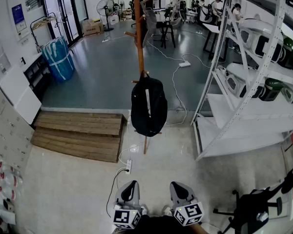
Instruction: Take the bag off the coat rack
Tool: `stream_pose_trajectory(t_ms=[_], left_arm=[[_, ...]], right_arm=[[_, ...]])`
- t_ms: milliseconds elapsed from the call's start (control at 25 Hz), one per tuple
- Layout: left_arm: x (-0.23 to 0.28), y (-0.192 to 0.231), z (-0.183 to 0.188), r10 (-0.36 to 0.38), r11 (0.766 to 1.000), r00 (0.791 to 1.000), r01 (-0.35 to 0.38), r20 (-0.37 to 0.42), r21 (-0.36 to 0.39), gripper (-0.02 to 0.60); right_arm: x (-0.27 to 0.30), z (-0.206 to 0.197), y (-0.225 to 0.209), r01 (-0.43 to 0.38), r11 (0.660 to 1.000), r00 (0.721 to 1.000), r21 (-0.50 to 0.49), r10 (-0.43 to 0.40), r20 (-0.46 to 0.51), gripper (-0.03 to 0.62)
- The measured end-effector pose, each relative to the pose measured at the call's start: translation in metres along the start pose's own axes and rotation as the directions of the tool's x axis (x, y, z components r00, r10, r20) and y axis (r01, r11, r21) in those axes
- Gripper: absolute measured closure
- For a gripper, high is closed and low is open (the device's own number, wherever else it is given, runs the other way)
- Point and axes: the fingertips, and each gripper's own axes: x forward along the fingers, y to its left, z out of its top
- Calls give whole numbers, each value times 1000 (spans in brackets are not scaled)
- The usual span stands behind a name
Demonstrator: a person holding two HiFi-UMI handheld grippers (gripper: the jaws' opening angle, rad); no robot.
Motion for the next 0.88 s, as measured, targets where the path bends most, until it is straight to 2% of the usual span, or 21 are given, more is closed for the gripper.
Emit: stream_pose_trajectory(t_ms=[320,520,880], left_arm=[[4,-1,-3,-23,1000,1000,23,8,6,563],[1,2,-4,-26,1000,1000,26,-10,-16,563],[-4,20,-2,-42,999,999,42,2,-22,563]], right_arm=[[2,-1,0,4,1000,1000,-4,-4,-2,582],[3,-1,4,8,1000,1000,2,-8,-5,582],[12,4,20,14,1000,1000,4,-14,16,582]])
